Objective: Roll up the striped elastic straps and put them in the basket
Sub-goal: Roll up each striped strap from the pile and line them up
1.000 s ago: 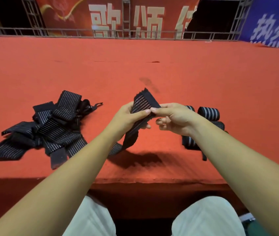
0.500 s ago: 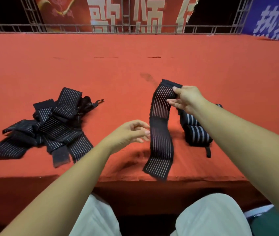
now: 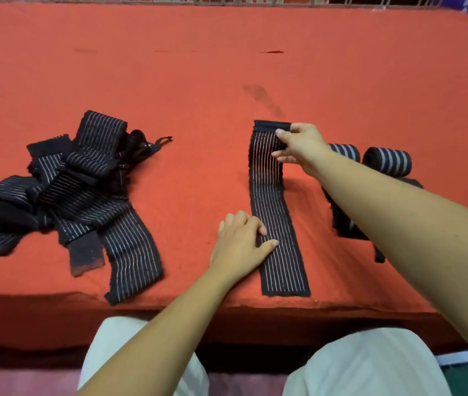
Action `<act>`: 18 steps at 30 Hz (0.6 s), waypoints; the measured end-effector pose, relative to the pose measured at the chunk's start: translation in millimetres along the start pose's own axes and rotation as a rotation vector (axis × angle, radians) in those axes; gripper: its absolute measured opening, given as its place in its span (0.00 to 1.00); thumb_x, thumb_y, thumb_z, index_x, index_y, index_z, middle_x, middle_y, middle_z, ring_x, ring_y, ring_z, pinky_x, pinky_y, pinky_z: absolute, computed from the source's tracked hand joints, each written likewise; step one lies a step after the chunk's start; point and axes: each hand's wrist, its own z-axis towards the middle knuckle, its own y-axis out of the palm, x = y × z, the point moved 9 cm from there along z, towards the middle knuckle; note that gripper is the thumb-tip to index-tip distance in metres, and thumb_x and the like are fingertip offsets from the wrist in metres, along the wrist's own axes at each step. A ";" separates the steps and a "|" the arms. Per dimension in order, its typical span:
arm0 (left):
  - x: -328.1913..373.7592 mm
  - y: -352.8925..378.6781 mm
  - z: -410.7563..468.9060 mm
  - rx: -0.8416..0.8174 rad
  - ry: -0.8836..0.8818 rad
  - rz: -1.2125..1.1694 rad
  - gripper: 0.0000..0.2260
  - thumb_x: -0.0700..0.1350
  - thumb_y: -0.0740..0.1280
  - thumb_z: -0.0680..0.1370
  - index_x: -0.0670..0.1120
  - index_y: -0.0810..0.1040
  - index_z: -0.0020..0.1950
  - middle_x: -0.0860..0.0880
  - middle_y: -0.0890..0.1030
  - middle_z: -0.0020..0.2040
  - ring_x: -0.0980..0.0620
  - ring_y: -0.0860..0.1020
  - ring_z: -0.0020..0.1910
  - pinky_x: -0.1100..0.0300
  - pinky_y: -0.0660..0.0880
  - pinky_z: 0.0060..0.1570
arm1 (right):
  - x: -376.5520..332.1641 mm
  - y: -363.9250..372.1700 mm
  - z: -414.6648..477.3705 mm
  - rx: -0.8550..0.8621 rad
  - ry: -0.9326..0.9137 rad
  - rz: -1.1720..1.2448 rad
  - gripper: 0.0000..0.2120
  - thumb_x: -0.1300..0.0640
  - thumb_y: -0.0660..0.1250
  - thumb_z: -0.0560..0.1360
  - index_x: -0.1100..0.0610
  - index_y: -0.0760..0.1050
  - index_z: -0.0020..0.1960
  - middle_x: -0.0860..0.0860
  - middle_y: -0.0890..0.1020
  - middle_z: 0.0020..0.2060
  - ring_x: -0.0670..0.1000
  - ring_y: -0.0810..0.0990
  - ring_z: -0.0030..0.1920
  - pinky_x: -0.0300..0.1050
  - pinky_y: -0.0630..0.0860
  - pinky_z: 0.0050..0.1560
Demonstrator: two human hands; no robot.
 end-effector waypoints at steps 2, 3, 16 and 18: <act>-0.1 2.6 -1.5 -0.032 0.023 0.019 0.22 0.69 0.61 0.72 0.53 0.73 0.53 0.53 0.71 0.53 0.50 0.68 0.54 0.51 0.66 0.59 | 10.0 1.4 20.2 0.038 0.021 -0.039 0.06 0.57 0.62 0.82 0.55 0.71 0.47 0.54 0.78 0.47 0.48 0.81 0.27 0.42 0.78 0.30; 0.1 3.6 -1.8 -0.042 0.023 0.040 0.26 0.73 0.59 0.71 0.53 0.72 0.55 0.54 0.70 0.53 0.51 0.67 0.53 0.52 0.66 0.58 | 15.2 2.9 27.4 0.057 0.036 -0.077 0.04 0.57 0.61 0.82 0.55 0.70 0.49 0.53 0.76 0.44 0.47 0.80 0.26 0.41 0.76 0.27; -3.4 0.6 -2.3 0.052 -0.040 0.067 0.21 0.64 0.59 0.77 0.46 0.71 0.48 0.48 0.68 0.59 0.47 0.67 0.58 0.51 0.68 0.62 | 76.0 14.7 85.8 0.124 -0.004 -0.402 0.27 0.60 0.63 0.72 0.62 0.66 0.70 0.60 0.79 0.52 0.58 0.82 0.51 0.54 0.77 0.61; -6.6 0.0 -2.8 0.056 -0.046 -0.021 0.14 0.58 0.64 0.78 0.48 0.71 0.46 0.49 0.68 0.58 0.48 0.67 0.59 0.51 0.67 0.62 | 58.4 28.2 53.0 0.019 -0.197 -0.659 0.25 0.62 0.65 0.73 0.63 0.70 0.70 0.62 0.73 0.63 0.59 0.76 0.62 0.45 0.68 0.69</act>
